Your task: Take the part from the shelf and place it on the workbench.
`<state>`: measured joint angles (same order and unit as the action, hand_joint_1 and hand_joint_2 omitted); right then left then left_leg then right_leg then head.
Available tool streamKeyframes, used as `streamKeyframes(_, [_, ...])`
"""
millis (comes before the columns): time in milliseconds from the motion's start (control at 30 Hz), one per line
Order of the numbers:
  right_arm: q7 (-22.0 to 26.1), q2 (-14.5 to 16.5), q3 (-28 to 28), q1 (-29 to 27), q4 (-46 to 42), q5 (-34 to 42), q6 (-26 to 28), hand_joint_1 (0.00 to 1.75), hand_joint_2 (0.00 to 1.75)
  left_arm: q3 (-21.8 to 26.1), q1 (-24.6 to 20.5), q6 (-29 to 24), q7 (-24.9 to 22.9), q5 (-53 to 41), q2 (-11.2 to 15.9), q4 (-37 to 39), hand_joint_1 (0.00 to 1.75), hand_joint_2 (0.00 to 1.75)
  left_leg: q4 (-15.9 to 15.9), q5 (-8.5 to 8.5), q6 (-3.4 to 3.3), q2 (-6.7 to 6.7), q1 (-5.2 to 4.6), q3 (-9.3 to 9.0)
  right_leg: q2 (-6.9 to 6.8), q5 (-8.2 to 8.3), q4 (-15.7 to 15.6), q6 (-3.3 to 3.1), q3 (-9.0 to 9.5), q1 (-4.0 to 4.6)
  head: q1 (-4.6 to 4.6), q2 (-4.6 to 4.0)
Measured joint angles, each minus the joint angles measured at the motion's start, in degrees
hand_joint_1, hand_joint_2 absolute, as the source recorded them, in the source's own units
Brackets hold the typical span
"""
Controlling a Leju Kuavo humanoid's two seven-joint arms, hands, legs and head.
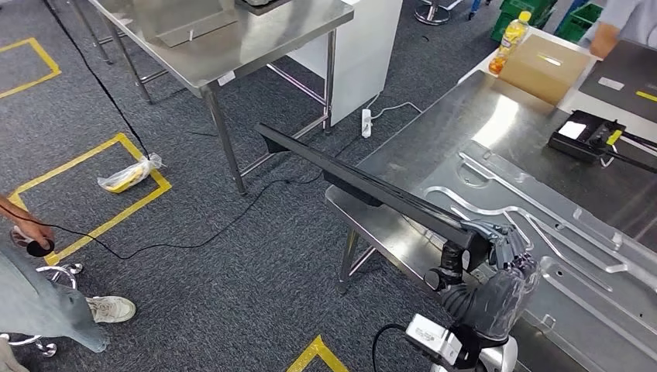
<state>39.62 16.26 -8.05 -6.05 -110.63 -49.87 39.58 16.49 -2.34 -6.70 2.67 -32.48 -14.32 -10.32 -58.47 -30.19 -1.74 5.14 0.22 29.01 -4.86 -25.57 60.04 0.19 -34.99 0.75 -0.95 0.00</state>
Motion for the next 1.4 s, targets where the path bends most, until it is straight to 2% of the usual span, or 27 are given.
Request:
streamKeyframes(33, [0.01,0.01,0.25,0.34,0.05,0.24,0.0,1.75,1.75,0.16,0.0,-0.04,0.0,-0.01,-0.07,0.0,0.0,1.75,0.1,-0.06,0.22,0.61,-0.13,-0.04,-0.17,-0.26,-0.39,-0.29,0.03,0.3,0.0,0.0])
streamKeyframes(100, [0.01,0.06,0.92,0.8,0.2,0.43,0.01,1.75,1.75,0.45,-0.08,-0.15,0.02,-0.05,-0.16,-0.01,0.0,1.75,0.29,-0.36,0.69,1.45,-0.22,-0.4,1.14,-0.06,-1.01,-0.65,0.05,0.09,0.02,0.0])
streamKeyframes(167, [-0.01,0.17,1.68,1.38,0.49,0.48,0.06,1.75,1.75,0.6,-0.06,-0.2,0.1,-0.15,-0.2,-0.03,0.0,1.75,-1.68,-1.89,1.2,-0.58,-0.15,0.18,2.47,0.3,-1.82,-1.17,0.5,-0.53,0.02,0.0])
streamKeyframes(233, [-0.03,0.24,2.36,2.0,0.99,0.64,0.11,1.75,1.75,0.68,-0.16,-0.2,0.29,-0.23,-0.22,-0.04,0.0,1.75,-8.01,-5.12,1.58,-3.62,0.0,3.14,3.77,0.46,-2.18,-1.56,0.71,-0.9,0.08,0.0])
streamKeyframes(300, [-0.1,0.24,3.0,2.31,1.59,0.81,0.13,1.75,1.75,0.74,-0.55,-0.19,0.43,-0.27,-0.24,-0.04,0.0,1.75,-14.91,-7.46,1.86,-4.51,0.03,6.57,5.16,0.44,-2.11,-1.67,0.73,-0.95,0.11,0.0])
streamKeyframes(333, [-0.14,0.24,3.29,2.38,1.87,0.87,0.13,1.75,1.75,0.76,-0.71,-0.19,0.44,-0.3,-0.24,-0.04,0.0,1.75,-16.18,-7.14,1.97,-4.59,0.07,7.32,5.93,0.41,-2.01,-1.64,0.76,-0.99,0.11,0.0])
streamKeyframes(400, [-0.27,0.24,3.81,2.63,2.38,0.92,0.14,1.75,1.75,0.8,-0.71,-0.19,0.41,-0.37,-0.24,-0.04,0.0,1.75,-11.91,-3.15,2.1,-4.96,0.33,5.76,7.57,0.24,-1.56,-1.37,0.79,-1.16,0.11,0.0])
streamKeyframes(467, [-0.42,0.24,4.28,3.04,2.87,0.93,0.14,1.75,1.75,0.89,-0.43,-0.17,0.41,-0.46,-0.27,-0.04,0.0,1.75,-4.9,0.36,2.19,-7.22,0.81,3.06,9.16,-0.11,-0.64,-0.78,0.39,-1.26,0.11,0.0])
streamKeyframes(533, [-0.59,0.23,4.66,3.43,3.32,0.95,0.14,1.75,1.75,0.99,-0.3,-0.16,0.44,-0.61,-0.36,-0.03,0.0,1.75,-1.84,0.74,1.82,-9.09,0.95,2.08,10.29,-0.1,0.06,-0.01,-0.48,-1.29,0.1,0.0])
streamKeyframes(600, [-0.74,0.22,5.13,3.68,3.69,1.0,0.15,1.75,1.75,1.04,-0.4,-0.16,0.44,-0.79,-0.51,-0.04,0.0,1.75,-1.47,0.71,1.07,-8.6,0.81,2.12,11.06,0.24,0.13,0.72,-1.1,-1.41,0.1,0.0])
streamKeyframes(633, [-0.81,0.21,5.41,3.8,3.82,1.06,0.16,1.75,1.75,1.06,-0.44,-0.16,0.44,-0.86,-0.59,-0.04,0.0,1.75,-1.27,0.88,0.73,-8.07,0.83,2.05,10.49,0.14,0.35,1.01,-1.28,-1.4,0.07,0.0])
streamKeyframes(700, [-0.93,0.2,5.91,4.3,4.05,1.29,0.17,1.75,1.75,1.1,-0.38,-0.17,0.44,-0.94,-0.72,-0.04,0.0,1.75,-0.85,1.16,0.1,-6.81,0.97,1.86,7.86,-1.57,3.31,1.58,-2.68,-1.31,0.0,0.0])
streamKeyframes(767, [-1.02,0.17,6.22,4.76,4.37,1.54,0.18,1.75,1.75,1.2,-0.25,-0.18,0.44,-0.98,-0.7,-0.04,0.0,1.75,-0.79,1.13,-0.21,-5.39,0.84,1.8,5.51,-4.81,10.18,2.03,-5.97,-1.35,-0.05,0.0])
streamKeyframes(800, [-1.04,0.15,6.37,4.85,4.55,1.6,0.18,1.75,1.75,1.3,-0.22,-0.18,0.44,-0.98,-0.69,-0.04,0.0,1.75,-0.8,1.06,-0.28,-4.69,0.79,1.79,5.23,-5.92,13.48,2.15,-7.6,-1.44,-0.05,0.0])
streamKeyframes(833, [-1.05,0.15,6.53,4.87,4.7,1.62,0.18,1.75,1.75,1.42,-0.19,-0.19,0.43,-0.98,-0.68,-0.04,0.0,1.75,-0.8,0.96,-0.32,-4.0,0.75,1.73,5.11,-6.08,15.27,2.18,-8.5,-1.5,-0.04,0.0])
streamKeyframes(867, [-1.05,0.15,6.71,4.89,4.84,1.62,0.18,1.75,1.75,1.54,-0.18,-0.19,0.43,-0.98,-0.68,-0.04,0.0,1.75,-0.8,0.83,-0.33,-3.36,0.71,1.6,5.0,-5.2,14.92,2.09,-8.34,-1.51,-0.05,0.0])
streamKeyframes(900, [-1.07,0.15,6.89,4.94,4.92,1.62,0.18,1.75,1.75,1.66,-0.18,-0.19,0.42,-0.98,-0.69,-0.04,0.0,1.75,-0.8,0.66,-0.29,-2.78,0.67,1.39,4.73,-3.45,12.39,1.86,-7.04,-1.44,-0.05,0.0])
streamKeyframes(967, [-1.08,0.15,7.14,5.2,4.99,1.62,0.18,1.75,1.75,1.81,-0.14,-0.19,0.41,-0.99,-0.7,-0.04,0.0,1.75,-0.78,0.21,-0.09,-1.67,0.45,0.86,2.69,-0.31,4.72,0.94,-3.11,-0.82,-0.05,0.0])
streamKeyframes(1033, [-1.08,0.15,7.22,5.56,5.03,1.62,0.18,1.75,1.75,1.91,-0.04,-0.19,0.4,-1.02,-0.72,-0.04,0.0,1.75,-0.66,-0.13,0.29,-0.63,0.15,0.53,0.98,0.42,0.44,0.08,-1.07,-0.04,-0.06,0.0])
streamKeyframes(1067, [-1.1,0.15,7.25,5.67,5.06,1.62,0.18,1.75,1.75,1.94,-0.04,-0.19,0.39,-1.02,-0.72,-0.04,0.0,1.75,-0.51,-0.21,0.52,-0.08,0.01,0.41,1.01,0.19,0.18,-0.17,-0.99,0.21,-0.05,0.0])
streamKeyframes(1133, [-1.16,0.16,7.32,5.74,5.1,1.63,0.19,1.75,1.75,1.98,-0.14,-0.19,0.39,-1.03,-0.69,-0.05,0.0,1.75,-0.28,-0.57,1.06,0.58,-0.09,-0.08,2.23,0.33,-0.52,-0.59,-0.81,-0.07,-0.05,0.0])
streamKeyframes(1200, [-1.26,0.19,7.39,5.93,5.18,1.64,0.25,1.75,1.75,2.02,-0.12,-0.17,0.41,-1.03,-0.66,-0.06,0.0,1.75,-2.56,-2.29,1.51,-1.22,-0.07,0.59,3.41,0.59,-1.35,-1.13,-0.24,-0.64,-0.06,0.0])
streamKeyframes(1267, [-1.37,0.21,7.43,6.25,5.43,1.75,0.31,1.75,1.75,2.05,-0.22,-0.15,0.45,-1.01,-0.64,-0.07,0.0,1.75,-9.19,-5.58,1.72,-3.83,0.03,3.73,4.54,0.66,-1.59,-1.5,0.03,-0.92,-0.03,0.0])
streamKeyframes(1300, [-1.41,0.21,7.44,6.36,5.62,1.86,0.32,1.75,1.75,2.07,-0.4,-0.14,0.47,-0.99,-0.63,-0.07,0.0,1.75,-12.8,-6.87,1.8,-4.39,0.03,5.56,5.17,0.63,-1.53,-1.6,0.03,-0.92,0.01,0.0])
streamKeyframes(1333, [-1.42,0.2,7.45,6.4,5.8,2.0,0.32,1.75,1.75,2.08,-0.59,-0.14,0.47,-0.99,-0.62,-0.07,0.0,1.75,-15.13,-7.22,1.86,-4.6,0.03,6.81,5.87,0.57,-1.43,-1.65,0.05,-0.92,0.01,0.0])
streamKeyframes(1367, [-1.43,0.2,7.47,6.42,5.98,2.13,0.33,1.75,1.75,2.09,-0.71,-0.13,0.46,-0.99,-0.61,-0.07,0.0,1.75,-15.51,-6.41,1.87,-4.66,0.05,7.22,6.63,0.51,-1.3,-1.66,0.08,-0.92,0.01,0.0])
streamKeyframes(1400, [-1.43,0.2,7.48,6.44,6.11,2.24,0.33,1.75,1.75,2.09,-0.74,-0.12,0.44,-1.0,-0.61,-0.07,0.0,1.75,-13.79,-4.54,1.85,-4.77,0.1,6.67,7.44,0.44,-1.13,-1.6,0.12,-0.94,0.02,0.0])
